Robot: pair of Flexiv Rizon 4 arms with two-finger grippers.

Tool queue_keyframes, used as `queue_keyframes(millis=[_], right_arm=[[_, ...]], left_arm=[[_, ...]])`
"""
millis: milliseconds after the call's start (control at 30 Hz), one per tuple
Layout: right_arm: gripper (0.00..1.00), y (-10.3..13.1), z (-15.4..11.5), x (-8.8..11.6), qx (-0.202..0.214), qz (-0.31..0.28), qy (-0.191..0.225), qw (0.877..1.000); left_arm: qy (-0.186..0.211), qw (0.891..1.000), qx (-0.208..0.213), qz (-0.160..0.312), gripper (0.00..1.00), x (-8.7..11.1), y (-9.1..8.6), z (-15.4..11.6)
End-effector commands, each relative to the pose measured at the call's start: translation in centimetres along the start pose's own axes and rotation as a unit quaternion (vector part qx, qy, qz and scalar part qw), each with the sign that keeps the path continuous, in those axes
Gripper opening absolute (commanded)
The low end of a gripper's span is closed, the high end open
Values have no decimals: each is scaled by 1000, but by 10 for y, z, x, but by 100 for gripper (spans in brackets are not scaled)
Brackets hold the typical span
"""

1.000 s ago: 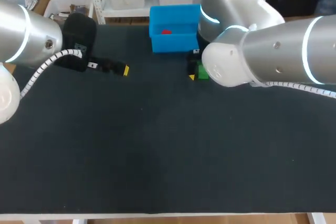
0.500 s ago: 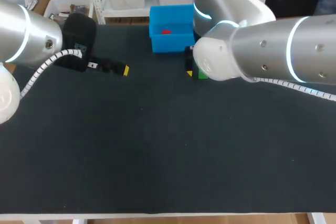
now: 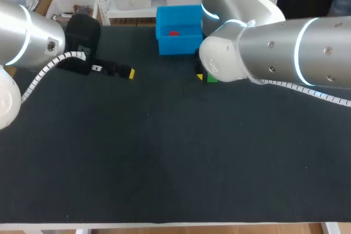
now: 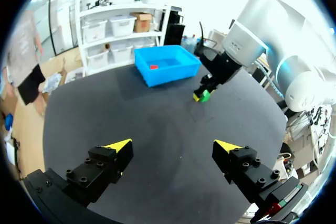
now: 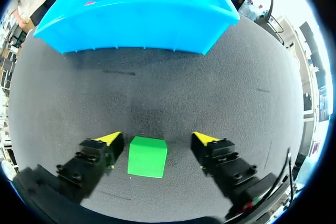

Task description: Use the left arm to pick the red cube and place it into the blue plastic box first, then use the right arm to grasp the green cube and put it into the same blue plastic box after the first action is fully finished.

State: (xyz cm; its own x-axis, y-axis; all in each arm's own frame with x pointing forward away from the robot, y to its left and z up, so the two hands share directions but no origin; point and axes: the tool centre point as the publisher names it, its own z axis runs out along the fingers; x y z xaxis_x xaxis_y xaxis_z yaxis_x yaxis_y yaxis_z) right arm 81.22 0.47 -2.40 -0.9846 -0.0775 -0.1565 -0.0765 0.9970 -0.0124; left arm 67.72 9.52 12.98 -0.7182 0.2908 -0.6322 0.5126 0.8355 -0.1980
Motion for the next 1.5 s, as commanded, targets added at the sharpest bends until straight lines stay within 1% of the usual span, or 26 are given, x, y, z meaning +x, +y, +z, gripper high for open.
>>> queue_keyframes(millis=[33,467,633,800,1000,1167,1267,1400,1500], right_arm=[[0,-2,0,2,0,2,-3,1000],[0,-3,-5,3,-4,5,-7,1000],[0,-4,-24,4,-3,6,-8,1000],[0,-6,-53,-2,-6,8,-15,1000],[0,-5,-96,-13,-12,4,-44,999],[0,-1,-120,-19,-23,-1,-68,997],[0,0,-122,-21,-29,-3,-76,997],[0,1,-123,-23,-53,-10,-110,992],[0,0,-123,-27,-59,-21,-138,988]], left_arm=[[-1,1000,4,1,100,1,2,0],[-1,1000,4,1,100,1,2,0],[-1,1000,4,1,100,1,2,0],[-1,1000,4,1,100,1,2,0],[-1,1000,4,1,100,1,2,0],[-1,1000,4,1,100,1,2,0],[-1,1000,4,1,100,1,2,0],[-1,1000,4,1,100,1,2,0],[-1,1000,4,1,100,1,2,0]])
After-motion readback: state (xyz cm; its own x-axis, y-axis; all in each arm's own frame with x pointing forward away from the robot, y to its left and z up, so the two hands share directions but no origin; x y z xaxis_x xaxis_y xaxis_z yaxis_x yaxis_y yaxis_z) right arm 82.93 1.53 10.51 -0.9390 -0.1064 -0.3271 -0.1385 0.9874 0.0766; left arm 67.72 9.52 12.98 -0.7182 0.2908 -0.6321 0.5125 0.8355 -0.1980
